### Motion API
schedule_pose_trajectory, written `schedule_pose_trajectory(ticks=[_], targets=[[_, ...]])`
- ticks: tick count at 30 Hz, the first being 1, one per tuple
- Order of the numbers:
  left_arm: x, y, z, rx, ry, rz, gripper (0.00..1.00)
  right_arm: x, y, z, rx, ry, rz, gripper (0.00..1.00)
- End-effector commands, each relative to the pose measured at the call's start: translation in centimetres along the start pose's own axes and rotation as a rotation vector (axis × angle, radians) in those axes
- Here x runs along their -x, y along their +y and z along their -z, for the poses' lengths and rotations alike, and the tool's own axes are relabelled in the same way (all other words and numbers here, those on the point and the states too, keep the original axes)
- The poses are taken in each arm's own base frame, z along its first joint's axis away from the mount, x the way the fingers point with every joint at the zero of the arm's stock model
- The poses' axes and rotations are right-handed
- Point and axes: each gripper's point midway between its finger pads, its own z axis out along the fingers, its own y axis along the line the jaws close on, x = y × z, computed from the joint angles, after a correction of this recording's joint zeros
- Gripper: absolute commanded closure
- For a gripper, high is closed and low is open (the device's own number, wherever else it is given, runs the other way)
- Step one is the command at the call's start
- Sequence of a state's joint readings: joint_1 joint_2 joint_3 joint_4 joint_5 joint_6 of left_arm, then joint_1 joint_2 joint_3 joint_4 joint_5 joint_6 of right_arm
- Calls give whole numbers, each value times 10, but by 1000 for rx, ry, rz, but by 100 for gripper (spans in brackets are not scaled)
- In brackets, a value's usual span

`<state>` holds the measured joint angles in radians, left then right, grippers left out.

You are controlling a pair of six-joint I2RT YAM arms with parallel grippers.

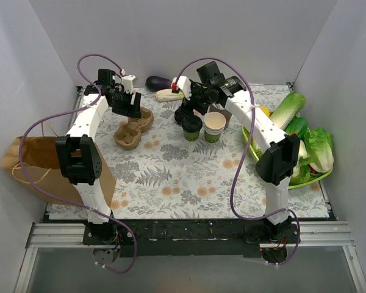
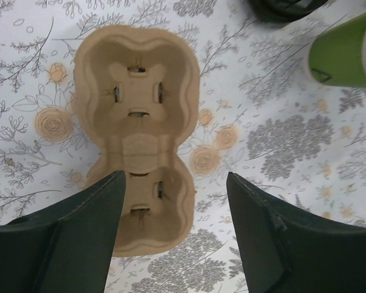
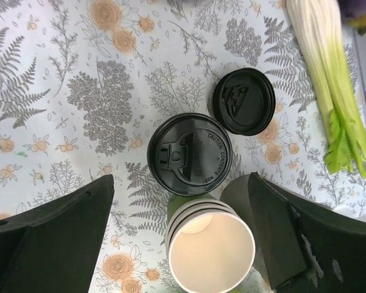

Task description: Pack the takeout coffee

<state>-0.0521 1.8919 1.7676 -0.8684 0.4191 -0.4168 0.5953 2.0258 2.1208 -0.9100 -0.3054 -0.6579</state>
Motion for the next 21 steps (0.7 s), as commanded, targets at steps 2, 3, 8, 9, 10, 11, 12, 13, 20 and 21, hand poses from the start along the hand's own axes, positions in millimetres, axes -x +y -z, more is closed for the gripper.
schedule_pose_trajectory(ticks=[2,3,8,9,10,11,12,13,20,21], targets=[[0,15,-5,74,56,-130,39,23,15,31,25,-92,3,3],[-4,20,-14,75,78,-142,40,22,18,33,28,-92,2,3],[-12,26,-30,75,125,-161,48,14,24,43,14,-75,8,3],[-13,26,-32,78,129,-160,50,9,26,42,18,-64,5,3],[-14,28,-36,81,132,-161,50,9,27,44,17,-63,6,3],[-15,28,-38,86,136,-163,51,8,28,43,20,-61,8,3],[-17,29,-40,88,143,-161,51,5,29,43,21,-56,3,3],[-18,28,-41,86,148,-162,51,5,29,43,22,-55,4,3],[-26,31,-48,96,167,-175,53,2,29,39,24,-44,1,4],[-27,32,-49,100,170,-176,53,1,29,39,25,-43,0,4]])
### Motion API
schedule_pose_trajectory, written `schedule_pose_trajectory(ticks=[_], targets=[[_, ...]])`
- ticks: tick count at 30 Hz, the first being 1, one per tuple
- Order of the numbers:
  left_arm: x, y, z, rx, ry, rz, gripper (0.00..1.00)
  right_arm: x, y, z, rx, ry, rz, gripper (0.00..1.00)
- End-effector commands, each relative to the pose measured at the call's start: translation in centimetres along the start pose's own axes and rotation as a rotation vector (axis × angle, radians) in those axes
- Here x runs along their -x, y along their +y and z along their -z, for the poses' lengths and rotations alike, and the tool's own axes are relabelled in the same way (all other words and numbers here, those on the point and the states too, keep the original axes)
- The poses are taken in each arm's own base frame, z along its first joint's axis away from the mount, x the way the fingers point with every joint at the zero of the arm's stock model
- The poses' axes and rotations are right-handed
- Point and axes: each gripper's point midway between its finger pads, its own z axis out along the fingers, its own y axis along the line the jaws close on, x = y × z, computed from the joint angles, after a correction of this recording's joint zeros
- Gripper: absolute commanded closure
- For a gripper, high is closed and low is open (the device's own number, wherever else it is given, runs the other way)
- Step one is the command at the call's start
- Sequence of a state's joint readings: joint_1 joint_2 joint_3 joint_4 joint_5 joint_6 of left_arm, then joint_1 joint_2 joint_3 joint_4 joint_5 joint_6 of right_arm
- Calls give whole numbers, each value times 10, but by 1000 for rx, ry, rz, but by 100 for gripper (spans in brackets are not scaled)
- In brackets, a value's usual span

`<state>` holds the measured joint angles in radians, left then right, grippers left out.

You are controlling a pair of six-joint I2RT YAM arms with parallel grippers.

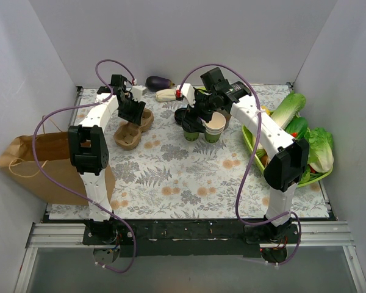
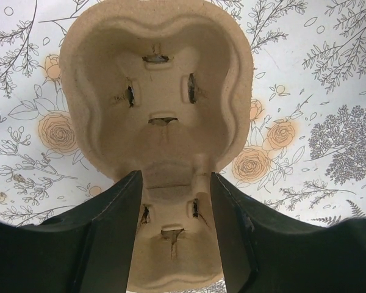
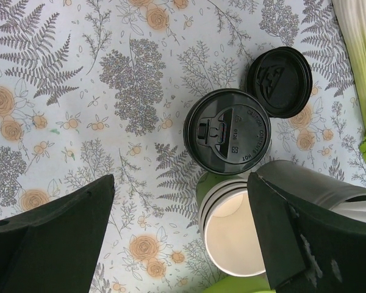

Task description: Pack the takeout coffee

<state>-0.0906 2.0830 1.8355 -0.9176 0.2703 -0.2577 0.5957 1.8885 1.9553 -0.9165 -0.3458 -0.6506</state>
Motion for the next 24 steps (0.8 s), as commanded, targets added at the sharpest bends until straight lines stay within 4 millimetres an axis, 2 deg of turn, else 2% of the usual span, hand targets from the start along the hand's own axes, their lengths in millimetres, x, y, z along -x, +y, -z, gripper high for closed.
schedule_pose_trajectory(ticks=[1,17,24], targets=[[12,4,10,37,-36,-39,53,13,-1,14,-26,-42,21,4],[13,3,-2,28,-18,-43,58,9,-2,9,-20,-29,19,4],[17,3,-1,31,-19,-38,65,7,-2,7,-19,-23,17,4]])
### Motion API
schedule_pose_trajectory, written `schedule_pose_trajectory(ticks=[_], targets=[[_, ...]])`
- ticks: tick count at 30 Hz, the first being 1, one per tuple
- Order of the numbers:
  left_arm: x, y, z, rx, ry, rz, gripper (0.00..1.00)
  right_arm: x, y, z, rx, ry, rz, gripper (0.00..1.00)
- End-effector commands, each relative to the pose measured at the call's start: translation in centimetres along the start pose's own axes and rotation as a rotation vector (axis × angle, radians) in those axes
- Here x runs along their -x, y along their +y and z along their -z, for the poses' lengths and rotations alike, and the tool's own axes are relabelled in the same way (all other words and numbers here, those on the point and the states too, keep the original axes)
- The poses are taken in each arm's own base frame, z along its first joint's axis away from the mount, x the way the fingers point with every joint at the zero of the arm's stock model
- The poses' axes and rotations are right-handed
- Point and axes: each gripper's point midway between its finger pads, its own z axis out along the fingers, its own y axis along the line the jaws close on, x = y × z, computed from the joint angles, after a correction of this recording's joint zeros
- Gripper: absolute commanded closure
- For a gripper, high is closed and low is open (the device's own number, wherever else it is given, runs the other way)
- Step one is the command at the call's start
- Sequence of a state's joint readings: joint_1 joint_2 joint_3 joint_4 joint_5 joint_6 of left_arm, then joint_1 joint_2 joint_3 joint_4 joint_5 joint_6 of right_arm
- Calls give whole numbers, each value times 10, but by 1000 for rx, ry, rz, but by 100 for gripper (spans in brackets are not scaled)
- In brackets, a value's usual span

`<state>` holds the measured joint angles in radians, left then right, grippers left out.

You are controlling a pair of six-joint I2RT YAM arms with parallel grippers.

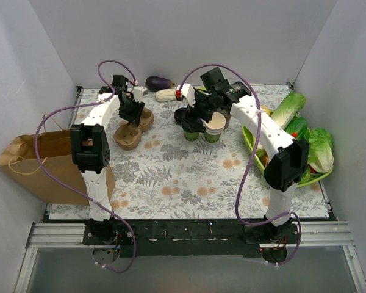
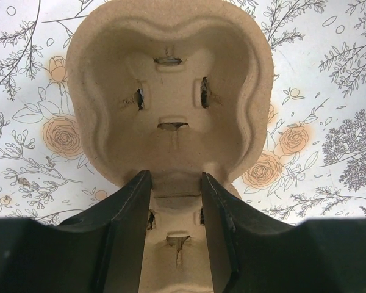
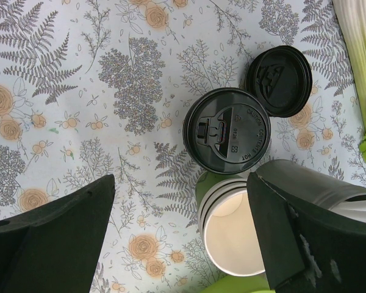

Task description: Pack the takeout coffee

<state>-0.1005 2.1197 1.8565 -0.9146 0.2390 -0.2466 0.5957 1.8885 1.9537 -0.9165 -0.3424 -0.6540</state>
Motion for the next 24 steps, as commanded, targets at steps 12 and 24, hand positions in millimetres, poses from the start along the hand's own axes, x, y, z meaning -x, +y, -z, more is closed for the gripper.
schedule_pose_trajectory(ticks=[12,24], targets=[[45,-1,52,41,-119,-12,89,11,-4,7,-19,-34,17,4],[67,-78,142,-114,-282,-48,100,12,1,27,-37,-54,14,4]])
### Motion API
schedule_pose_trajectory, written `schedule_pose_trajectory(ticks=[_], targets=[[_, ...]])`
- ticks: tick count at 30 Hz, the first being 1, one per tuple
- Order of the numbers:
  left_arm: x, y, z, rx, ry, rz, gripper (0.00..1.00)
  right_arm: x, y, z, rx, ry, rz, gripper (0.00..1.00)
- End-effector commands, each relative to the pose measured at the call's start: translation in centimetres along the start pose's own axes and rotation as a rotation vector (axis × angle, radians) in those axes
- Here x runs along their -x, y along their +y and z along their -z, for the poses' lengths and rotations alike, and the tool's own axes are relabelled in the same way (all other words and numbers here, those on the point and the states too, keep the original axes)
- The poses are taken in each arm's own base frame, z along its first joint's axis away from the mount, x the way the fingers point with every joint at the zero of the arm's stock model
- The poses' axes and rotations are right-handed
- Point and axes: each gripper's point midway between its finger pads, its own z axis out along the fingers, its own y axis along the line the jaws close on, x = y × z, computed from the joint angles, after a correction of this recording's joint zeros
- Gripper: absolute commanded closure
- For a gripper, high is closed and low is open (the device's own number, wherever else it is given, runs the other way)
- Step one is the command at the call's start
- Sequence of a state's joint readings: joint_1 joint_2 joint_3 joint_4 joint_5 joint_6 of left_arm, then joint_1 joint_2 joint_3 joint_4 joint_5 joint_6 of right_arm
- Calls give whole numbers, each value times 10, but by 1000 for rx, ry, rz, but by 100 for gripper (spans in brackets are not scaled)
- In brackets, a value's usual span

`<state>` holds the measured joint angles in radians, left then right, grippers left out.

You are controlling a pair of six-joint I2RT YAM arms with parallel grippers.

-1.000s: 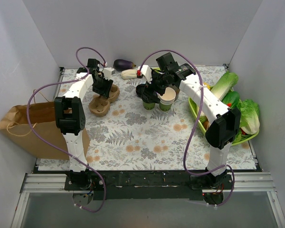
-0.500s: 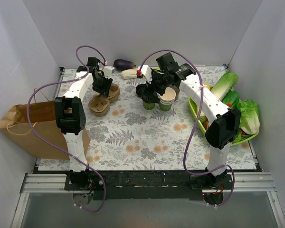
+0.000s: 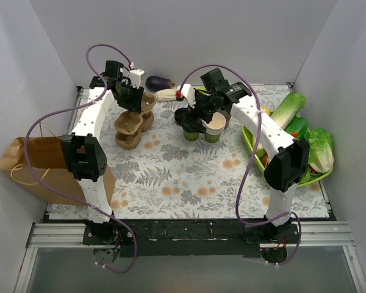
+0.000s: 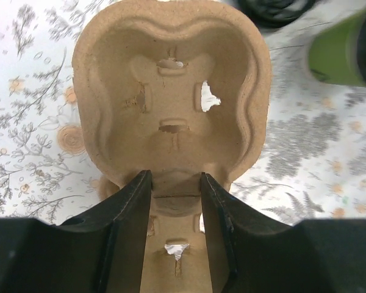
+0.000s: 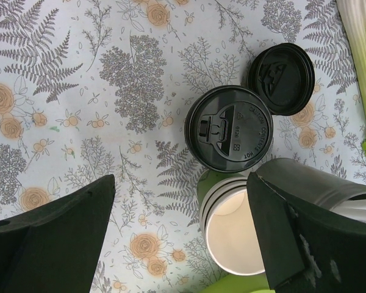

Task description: Pack the takeout coffee

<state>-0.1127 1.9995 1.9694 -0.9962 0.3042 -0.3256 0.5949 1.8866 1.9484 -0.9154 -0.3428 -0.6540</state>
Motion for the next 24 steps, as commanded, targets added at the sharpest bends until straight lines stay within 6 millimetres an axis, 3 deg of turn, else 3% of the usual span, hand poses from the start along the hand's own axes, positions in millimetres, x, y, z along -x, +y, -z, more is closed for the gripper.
schedule_pose_trajectory(ticks=[1,3,5,6,7,8,9,11,13,15,16,19,24], targets=[[29,-75,77,-127,-143,-103,100,12,1,30,-36,-58,11,4],[7,-97,80,-190,-99,-130,99,12,5,38,-37,-65,8,4],[-7,-134,98,-285,-102,-192,99,9,8,44,-36,-70,4,4],[-34,-147,95,-333,-37,-190,99,8,11,49,-36,-75,3,4],[-42,-169,108,-385,-52,-248,99,6,11,52,-38,-77,-2,4],[-55,-179,111,-408,-33,-264,99,4,12,54,-41,-77,-5,4],[-86,-188,105,-443,47,-255,99,1,14,58,-43,-74,-11,4],[-113,-207,115,-494,73,-314,99,-2,14,61,-49,-69,-18,4],[-151,-218,114,-540,139,-352,99,-5,15,65,-58,-64,-25,4],[-171,-222,122,-549,138,-404,99,-7,15,69,-72,-64,-21,4],[-192,-224,116,-562,176,-430,98,-13,16,67,-73,-47,-28,4],[-213,-221,112,-561,148,-548,99,-24,20,66,-71,-21,-32,4],[-228,-220,99,-572,74,-707,98,-35,29,65,-49,2,-41,4]])
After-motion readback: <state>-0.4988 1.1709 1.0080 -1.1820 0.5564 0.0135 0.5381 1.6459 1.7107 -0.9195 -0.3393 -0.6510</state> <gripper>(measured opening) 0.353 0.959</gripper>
